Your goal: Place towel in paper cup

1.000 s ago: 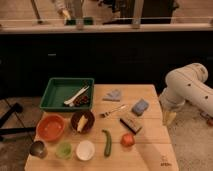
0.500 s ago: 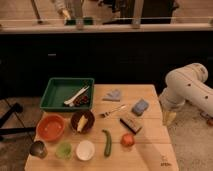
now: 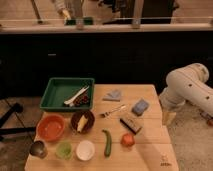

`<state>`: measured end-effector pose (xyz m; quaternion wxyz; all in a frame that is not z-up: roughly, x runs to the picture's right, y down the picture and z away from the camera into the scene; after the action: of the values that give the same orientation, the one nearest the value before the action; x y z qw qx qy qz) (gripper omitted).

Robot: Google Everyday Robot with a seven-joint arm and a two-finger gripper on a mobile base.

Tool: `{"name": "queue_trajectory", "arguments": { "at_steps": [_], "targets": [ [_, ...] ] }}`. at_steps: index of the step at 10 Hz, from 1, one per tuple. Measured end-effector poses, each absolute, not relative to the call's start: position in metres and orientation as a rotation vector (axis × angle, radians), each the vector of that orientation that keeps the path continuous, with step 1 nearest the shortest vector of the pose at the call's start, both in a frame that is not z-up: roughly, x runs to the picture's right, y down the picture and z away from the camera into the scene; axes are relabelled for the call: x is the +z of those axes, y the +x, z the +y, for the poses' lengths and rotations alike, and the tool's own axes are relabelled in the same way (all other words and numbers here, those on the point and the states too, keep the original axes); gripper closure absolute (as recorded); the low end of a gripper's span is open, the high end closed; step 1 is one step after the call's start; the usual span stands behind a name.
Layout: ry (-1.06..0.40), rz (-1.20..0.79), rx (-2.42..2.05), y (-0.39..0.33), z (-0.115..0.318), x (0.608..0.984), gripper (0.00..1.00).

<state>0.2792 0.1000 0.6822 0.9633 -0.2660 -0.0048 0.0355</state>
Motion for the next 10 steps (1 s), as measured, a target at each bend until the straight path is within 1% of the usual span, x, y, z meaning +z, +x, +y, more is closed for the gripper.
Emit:
{"name": "queue_trajectory", "arguments": {
  "at_steps": [2,6,7,10],
  "targets": [
    [-0.51,-0.08,0.066,0.256,0.083,0.683,0.2],
    [-0.469,-0.224,0.049,0.162,0.037,0.695,0.2],
    [-0.462,-0.284,0.074,0.141,0.017,0.701,0.2],
    [-0.465,-0.382,0.072,0.1,-0.013,0.707,0.2]
  ]
}}
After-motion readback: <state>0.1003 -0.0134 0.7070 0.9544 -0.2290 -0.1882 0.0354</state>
